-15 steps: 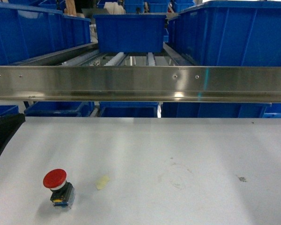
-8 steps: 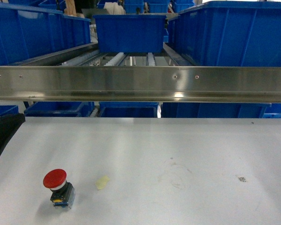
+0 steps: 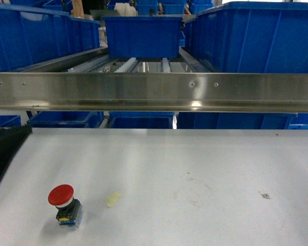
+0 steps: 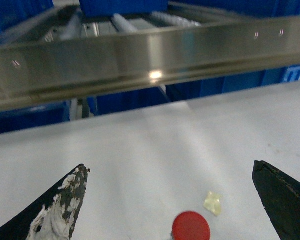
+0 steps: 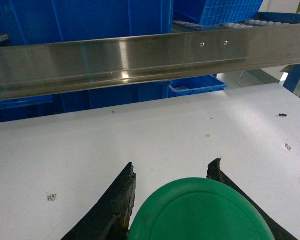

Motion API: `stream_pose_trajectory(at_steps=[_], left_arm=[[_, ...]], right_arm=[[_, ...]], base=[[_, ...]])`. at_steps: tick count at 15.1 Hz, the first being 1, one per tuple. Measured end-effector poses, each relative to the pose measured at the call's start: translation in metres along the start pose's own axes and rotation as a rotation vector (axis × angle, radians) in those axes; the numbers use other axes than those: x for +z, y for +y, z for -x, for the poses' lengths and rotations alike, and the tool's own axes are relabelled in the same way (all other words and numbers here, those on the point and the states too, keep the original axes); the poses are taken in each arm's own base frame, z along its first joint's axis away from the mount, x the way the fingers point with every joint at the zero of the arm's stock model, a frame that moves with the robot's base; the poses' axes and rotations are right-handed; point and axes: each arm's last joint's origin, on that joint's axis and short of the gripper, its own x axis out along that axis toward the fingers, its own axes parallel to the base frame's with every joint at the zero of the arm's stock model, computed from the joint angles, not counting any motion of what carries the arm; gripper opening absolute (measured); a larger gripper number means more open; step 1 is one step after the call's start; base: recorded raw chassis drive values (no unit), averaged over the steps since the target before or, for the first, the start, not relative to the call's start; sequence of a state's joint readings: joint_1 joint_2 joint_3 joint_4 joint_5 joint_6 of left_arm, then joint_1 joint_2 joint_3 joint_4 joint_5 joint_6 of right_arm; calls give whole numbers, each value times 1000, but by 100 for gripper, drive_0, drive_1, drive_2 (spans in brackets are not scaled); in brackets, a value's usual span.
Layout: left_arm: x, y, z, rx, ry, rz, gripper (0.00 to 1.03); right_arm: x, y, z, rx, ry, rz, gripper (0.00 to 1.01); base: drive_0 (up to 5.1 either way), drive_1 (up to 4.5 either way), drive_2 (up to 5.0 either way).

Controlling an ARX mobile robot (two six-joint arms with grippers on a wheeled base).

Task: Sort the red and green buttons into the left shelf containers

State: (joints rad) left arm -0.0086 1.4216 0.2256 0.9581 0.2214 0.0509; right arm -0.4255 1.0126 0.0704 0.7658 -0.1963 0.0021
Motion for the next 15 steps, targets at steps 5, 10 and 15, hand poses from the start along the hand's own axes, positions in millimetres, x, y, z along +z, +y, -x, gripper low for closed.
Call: stream_pose_trajectory(at_steps=[5,10,15], left_arm=[[-60,-14,-26,21,216,-5,98],[-84,-13,-41,18,237,-21,98],[-85,-15,-67,-32,204,-107,98]], right_arm=[[0,0,0,0,2,0,38],[0,0,0,0,2,0,38],[0,0,0,0,2,0,38]], base=[[0,0,0],[0,0,0],[0,0,0]])
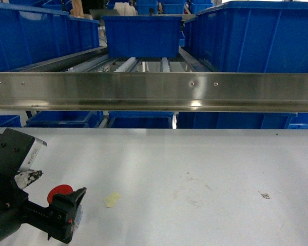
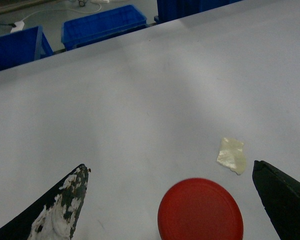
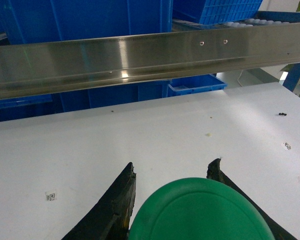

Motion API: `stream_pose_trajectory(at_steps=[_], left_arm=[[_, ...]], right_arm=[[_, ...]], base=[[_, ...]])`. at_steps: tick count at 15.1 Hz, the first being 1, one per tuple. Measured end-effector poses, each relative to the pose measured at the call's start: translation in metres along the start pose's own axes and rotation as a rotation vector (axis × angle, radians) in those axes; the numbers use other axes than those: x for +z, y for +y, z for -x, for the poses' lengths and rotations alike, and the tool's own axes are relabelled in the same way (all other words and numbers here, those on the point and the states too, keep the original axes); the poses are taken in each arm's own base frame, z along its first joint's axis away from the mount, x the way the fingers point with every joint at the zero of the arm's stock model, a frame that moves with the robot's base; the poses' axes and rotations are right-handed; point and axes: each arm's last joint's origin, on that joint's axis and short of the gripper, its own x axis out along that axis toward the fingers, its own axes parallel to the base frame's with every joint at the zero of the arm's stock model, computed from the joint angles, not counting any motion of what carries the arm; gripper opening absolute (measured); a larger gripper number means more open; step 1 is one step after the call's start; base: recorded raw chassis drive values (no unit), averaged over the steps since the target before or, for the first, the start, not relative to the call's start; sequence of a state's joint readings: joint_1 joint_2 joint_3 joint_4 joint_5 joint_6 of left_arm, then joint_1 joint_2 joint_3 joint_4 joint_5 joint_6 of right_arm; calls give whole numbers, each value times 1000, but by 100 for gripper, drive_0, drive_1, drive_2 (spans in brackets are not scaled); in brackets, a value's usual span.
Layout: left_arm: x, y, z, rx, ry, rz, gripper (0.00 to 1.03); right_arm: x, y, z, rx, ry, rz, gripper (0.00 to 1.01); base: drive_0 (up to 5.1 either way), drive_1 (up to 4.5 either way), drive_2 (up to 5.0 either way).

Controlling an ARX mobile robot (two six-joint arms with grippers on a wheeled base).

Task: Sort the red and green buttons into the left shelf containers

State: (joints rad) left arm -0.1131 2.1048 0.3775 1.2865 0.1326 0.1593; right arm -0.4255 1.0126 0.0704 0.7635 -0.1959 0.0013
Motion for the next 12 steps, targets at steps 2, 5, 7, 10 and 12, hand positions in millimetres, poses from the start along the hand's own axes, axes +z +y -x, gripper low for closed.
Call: stream_pose_trajectory(at_steps=[2,5,7,10,12], left_arm=[[-3,2,-10,2,19,-34,98],[-6,2,-20,-26,46,-32,98],[-11,-9,-32,-82,67,-56,98],[-14,-9,-40,-80,62,-85,98],[-14,-9,-40,-80,64,-93,98]], right_arm=[[0,0,0,0,0,0,38],[0,0,0,0,0,0,38],[0,0,0,0,0,0,38],[0,0,0,0,0,0,38],[0,0,0,0,0,0,38]], base=[[0,0,0],[0,0,0],[0,0,0],[0,0,0],[0,0,0]])
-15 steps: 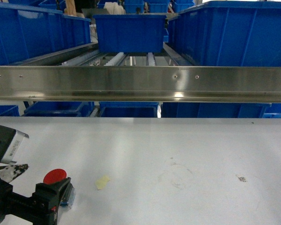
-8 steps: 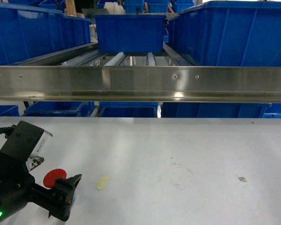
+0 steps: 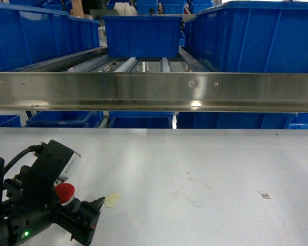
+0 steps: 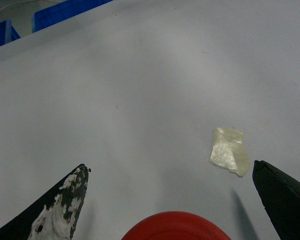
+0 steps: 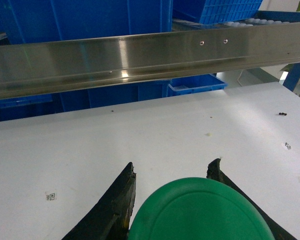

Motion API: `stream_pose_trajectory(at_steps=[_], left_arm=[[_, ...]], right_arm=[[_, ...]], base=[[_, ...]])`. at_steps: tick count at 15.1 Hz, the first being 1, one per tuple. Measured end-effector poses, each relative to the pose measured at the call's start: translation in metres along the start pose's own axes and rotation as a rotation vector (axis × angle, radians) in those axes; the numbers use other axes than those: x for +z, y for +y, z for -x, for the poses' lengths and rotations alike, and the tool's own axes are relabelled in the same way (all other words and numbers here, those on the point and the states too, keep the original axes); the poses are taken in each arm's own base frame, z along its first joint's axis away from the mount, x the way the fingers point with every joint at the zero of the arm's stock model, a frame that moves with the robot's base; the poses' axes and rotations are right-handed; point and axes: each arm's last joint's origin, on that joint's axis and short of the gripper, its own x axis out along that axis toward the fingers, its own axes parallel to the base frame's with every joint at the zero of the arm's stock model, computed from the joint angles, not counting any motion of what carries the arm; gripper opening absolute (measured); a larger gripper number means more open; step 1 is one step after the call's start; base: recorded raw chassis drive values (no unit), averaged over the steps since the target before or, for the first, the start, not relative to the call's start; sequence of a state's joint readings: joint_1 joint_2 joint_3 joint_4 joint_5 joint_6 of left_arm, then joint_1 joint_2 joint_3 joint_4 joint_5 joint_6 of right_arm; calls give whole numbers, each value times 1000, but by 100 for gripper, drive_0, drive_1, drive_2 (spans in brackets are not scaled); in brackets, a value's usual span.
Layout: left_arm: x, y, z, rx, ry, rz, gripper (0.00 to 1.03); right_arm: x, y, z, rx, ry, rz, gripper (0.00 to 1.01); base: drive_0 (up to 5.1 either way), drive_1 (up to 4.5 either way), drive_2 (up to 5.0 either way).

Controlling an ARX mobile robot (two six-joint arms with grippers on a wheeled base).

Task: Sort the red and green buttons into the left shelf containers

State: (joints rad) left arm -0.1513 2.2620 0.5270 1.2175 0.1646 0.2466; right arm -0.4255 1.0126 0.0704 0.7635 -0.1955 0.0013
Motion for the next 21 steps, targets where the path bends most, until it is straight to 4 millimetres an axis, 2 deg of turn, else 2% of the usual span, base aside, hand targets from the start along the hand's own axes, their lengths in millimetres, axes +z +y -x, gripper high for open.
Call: stream_pose_trajectory(at_steps=[1,6,7,19,20,21], left_arm=[[0,0,0,0,0,-4,91],[0,0,0,-1,0,-6,36],[0,0,0,-1,0,-6,29],[0,0,0,-1,0,-6,29],[6,7,25,13,-33,5,29],[65,30,85,112,-253,1,29]], right_arm=[[0,0,0,0,0,0,38],[0,0,0,0,0,0,38],[0,0,0,0,0,0,38],[0,0,0,0,0,0,38],[0,0,0,0,0,0,38],[0,0,0,-1,0,0,37]], base=[[0,0,0],[0,0,0],[0,0,0],[0,0,0],[0,0,0],[0,0,0]])
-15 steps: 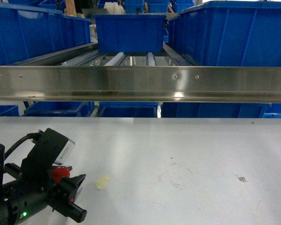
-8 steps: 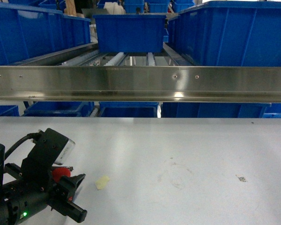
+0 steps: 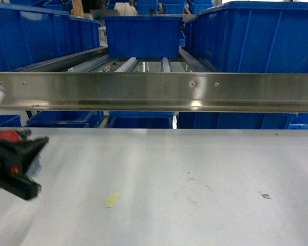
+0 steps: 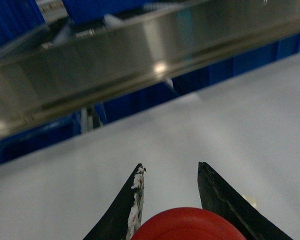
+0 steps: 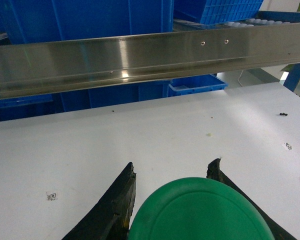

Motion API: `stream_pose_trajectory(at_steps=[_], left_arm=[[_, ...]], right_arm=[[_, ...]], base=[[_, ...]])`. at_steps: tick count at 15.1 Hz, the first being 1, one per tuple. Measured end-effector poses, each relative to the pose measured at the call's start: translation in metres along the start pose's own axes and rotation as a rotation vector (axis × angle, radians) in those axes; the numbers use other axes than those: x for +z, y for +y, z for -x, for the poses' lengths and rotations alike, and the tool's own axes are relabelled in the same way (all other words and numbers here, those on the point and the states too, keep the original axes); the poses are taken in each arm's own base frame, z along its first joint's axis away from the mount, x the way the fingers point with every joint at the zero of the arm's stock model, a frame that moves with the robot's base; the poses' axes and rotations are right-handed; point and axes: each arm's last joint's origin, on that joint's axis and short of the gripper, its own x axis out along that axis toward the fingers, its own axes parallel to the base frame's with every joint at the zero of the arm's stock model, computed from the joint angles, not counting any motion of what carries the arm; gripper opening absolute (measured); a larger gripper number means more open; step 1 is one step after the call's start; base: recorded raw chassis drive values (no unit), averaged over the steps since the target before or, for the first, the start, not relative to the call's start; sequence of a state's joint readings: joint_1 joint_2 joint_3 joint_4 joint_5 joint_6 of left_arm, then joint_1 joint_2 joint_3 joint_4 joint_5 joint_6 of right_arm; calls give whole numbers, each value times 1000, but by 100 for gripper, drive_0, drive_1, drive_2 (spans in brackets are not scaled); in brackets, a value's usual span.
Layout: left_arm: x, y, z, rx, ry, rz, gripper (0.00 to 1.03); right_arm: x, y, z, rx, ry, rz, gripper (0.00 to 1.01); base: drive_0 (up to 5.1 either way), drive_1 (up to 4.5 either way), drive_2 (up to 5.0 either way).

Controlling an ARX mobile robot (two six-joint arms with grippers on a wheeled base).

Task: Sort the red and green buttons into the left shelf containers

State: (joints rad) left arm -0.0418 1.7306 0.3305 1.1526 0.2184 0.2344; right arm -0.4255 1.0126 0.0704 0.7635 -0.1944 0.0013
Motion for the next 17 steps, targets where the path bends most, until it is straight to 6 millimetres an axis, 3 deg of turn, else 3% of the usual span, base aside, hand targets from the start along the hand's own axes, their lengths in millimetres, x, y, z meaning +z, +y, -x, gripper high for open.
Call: stream_pose_trajectory(at_steps=[1,2,6,17], left_arm=[[45,-12,43,20,-143,-20,29],[46,-20,69,85,-213,-43,29],[31,-3,70,192,-145,-28,29],[32,-5,70,177,-148,-30,29]], right_arm=[[0,0,0,0,0,0,37],[0,0,0,0,0,0,37],[0,0,0,0,1,0,37],[0,0,0,-3,1,0,37]], base=[[0,0,0],[0,0,0],[0,0,0],[-485,259,259]])
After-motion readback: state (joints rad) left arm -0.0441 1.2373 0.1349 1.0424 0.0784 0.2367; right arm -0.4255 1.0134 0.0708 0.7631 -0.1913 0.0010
